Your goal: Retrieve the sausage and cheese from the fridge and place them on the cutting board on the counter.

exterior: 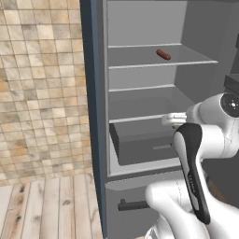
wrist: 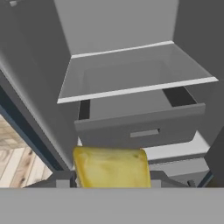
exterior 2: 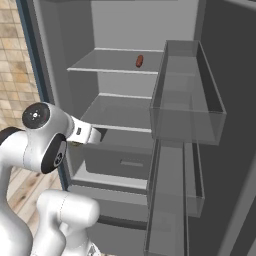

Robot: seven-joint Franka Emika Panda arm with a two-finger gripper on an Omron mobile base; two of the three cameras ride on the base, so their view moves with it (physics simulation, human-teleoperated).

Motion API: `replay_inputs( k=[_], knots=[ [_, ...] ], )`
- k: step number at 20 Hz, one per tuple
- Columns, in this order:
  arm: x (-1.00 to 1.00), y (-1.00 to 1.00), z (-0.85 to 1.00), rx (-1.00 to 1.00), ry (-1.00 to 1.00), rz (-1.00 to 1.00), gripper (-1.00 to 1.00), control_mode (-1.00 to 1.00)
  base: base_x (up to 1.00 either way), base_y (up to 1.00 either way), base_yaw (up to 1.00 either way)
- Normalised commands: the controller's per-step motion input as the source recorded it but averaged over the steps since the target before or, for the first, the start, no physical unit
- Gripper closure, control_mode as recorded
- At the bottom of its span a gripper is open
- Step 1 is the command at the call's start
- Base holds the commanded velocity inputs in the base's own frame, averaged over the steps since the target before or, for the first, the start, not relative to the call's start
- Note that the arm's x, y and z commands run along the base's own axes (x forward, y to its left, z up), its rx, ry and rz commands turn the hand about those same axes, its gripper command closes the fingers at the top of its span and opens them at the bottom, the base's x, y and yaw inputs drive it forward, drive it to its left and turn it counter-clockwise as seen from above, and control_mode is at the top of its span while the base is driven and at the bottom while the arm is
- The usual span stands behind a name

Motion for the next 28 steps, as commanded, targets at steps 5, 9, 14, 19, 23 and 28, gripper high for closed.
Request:
replay_inputs(
  k=[5, 9, 14, 19, 23, 28],
  knots=[
    [0.0, 0.0, 0.0, 0.0, 0.0, 0.0, 1.0, -1.0, 0.0, 0.0, 0.0],
    [0.0, 0.0, 0.0, 0.0, 0.0, 0.0, 1.0, -1.0, 0.0, 0.0, 0.0],
    [0.0, 0.0, 0.0, 0.0, 0.0, 0.0, 1.0, 1.0, 0.0, 0.0, 0.0],
    [0.0, 0.0, 0.0, 0.0, 0.0, 0.0, 1.0, 1.0, 0.0, 0.0, 0.0],
    [0.0, 0.0, 0.0, 0.0, 0.0, 0.0, 1.0, 1.0, 0.0, 0.0, 0.0],
    [0.0, 0.0, 0.0, 0.0, 0.0, 0.0, 1.0, 1.0, -0.5, 0.1, -0.01]
  ],
)
